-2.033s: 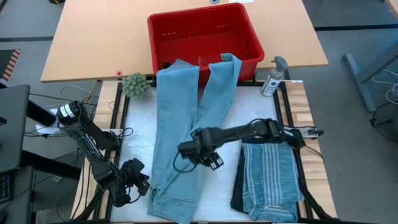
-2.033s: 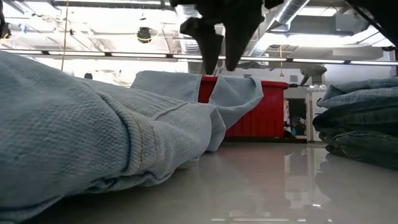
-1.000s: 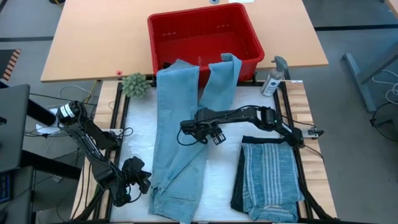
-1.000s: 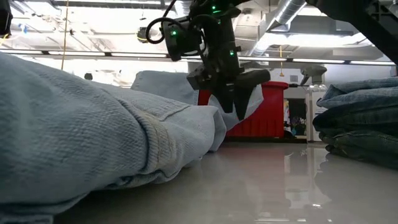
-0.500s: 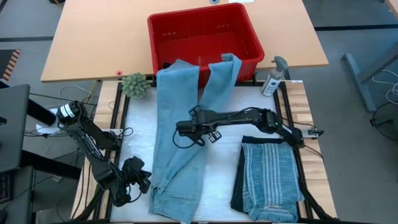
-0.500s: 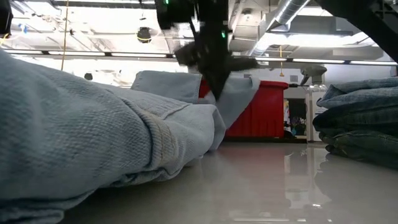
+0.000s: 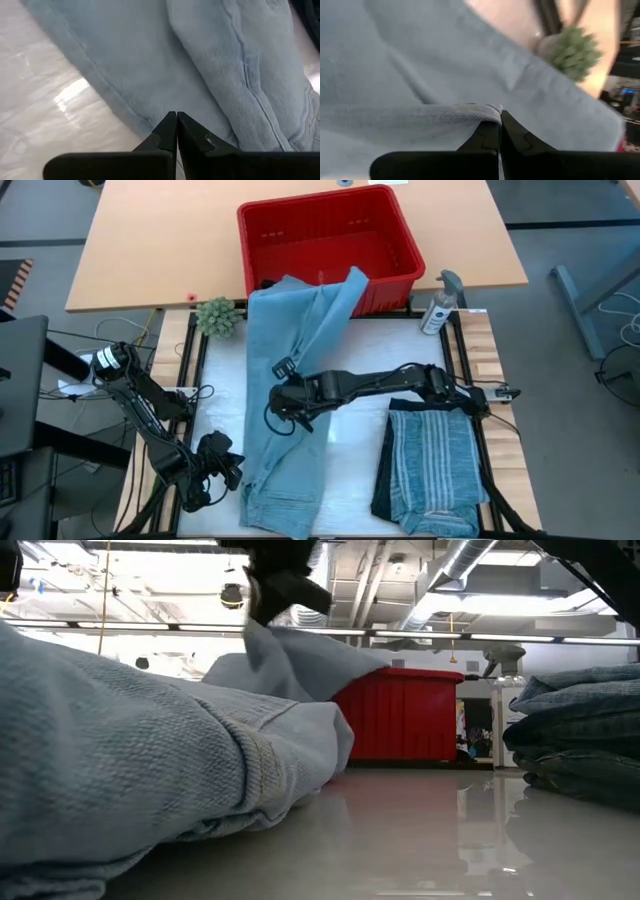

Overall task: Fold Laundry from Bin
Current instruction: Fold the light blue denim pants

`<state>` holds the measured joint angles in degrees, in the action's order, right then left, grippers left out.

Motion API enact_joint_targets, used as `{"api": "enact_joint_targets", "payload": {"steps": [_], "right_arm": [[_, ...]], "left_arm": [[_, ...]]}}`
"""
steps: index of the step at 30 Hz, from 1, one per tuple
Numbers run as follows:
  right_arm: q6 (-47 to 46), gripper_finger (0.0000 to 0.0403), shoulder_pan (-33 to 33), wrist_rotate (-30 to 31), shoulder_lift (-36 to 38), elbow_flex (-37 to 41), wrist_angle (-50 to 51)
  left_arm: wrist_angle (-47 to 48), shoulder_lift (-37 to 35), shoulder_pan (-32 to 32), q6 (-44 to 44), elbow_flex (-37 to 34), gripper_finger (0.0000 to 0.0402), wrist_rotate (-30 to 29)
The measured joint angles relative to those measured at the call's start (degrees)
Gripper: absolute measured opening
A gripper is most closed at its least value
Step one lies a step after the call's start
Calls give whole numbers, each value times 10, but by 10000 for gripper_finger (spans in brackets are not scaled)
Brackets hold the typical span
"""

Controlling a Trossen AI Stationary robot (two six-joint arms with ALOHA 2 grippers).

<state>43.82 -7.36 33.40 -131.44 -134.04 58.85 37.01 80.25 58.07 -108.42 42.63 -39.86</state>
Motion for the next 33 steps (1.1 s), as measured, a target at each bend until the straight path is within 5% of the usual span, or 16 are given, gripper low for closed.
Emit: {"api": "enact_joint_targets", "payload": {"steps": [8, 19, 28, 33], "right_arm": [[-16, 21, 1, 42, 2, -4, -21], [-35, 21, -32, 21, 65, -10, 8], [-220, 21, 9, -65, 64, -9, 262], [-159, 21, -23, -75, 77, -10, 173]], "left_arm": [[0, 0, 0, 0, 0, 0, 0], [2, 0, -2, 13, 0, 0, -7], [6, 0, -2, 15, 0, 0, -1], [9, 0, -2, 25, 0, 0, -2]]}}
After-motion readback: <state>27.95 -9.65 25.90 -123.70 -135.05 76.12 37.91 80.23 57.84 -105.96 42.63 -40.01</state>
